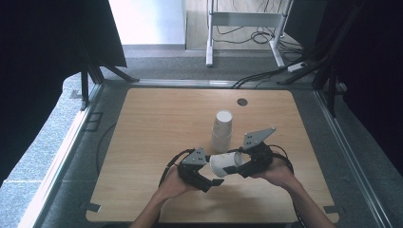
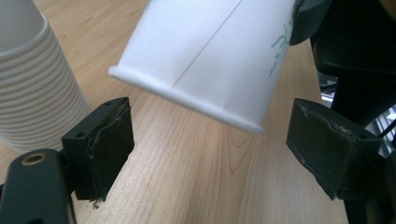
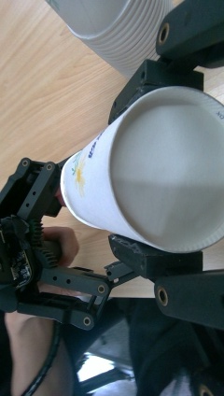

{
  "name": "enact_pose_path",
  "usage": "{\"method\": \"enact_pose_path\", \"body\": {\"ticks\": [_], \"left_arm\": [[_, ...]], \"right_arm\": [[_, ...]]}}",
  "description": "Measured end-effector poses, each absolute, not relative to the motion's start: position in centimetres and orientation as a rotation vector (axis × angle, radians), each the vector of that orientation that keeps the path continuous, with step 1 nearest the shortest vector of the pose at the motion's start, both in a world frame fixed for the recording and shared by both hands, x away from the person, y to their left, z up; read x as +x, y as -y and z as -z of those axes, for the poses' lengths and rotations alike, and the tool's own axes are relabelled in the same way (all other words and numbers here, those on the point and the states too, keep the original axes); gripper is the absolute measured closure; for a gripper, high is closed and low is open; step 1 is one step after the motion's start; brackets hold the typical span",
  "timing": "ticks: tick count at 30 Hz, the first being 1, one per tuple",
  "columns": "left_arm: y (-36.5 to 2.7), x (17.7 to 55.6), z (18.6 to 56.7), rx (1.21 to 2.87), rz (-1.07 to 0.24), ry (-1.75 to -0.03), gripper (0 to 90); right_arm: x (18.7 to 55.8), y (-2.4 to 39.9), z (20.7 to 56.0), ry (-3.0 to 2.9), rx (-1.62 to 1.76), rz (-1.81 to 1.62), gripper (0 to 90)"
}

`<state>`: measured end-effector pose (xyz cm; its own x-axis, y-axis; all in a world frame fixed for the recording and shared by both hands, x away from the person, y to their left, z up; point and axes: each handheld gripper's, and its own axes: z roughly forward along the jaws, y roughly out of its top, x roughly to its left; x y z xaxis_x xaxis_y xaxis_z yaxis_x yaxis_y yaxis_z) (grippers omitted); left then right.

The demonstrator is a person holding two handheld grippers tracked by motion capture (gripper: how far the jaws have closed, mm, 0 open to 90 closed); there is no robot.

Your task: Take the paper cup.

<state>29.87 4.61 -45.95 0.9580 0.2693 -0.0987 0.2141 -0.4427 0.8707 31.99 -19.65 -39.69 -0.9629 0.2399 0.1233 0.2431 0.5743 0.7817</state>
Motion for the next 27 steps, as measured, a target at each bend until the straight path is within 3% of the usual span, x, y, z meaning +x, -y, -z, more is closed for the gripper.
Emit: {"method": "enact_pose_path", "body": {"ticks": [11, 27], "left_arm": [[-4.9, 29.9, 46.2, 2.010, -0.031, -0.300, 17.5], [-5.4, 30.1, 46.9, 1.945, 0.024, -0.270, 32.9]], "right_arm": [[31.5, 20.8, 42.0, 2.639, -0.418, 1.519, 36.8], [31.9, 21.3, 42.2, 2.580, -0.396, 1.514, 36.7]]}}
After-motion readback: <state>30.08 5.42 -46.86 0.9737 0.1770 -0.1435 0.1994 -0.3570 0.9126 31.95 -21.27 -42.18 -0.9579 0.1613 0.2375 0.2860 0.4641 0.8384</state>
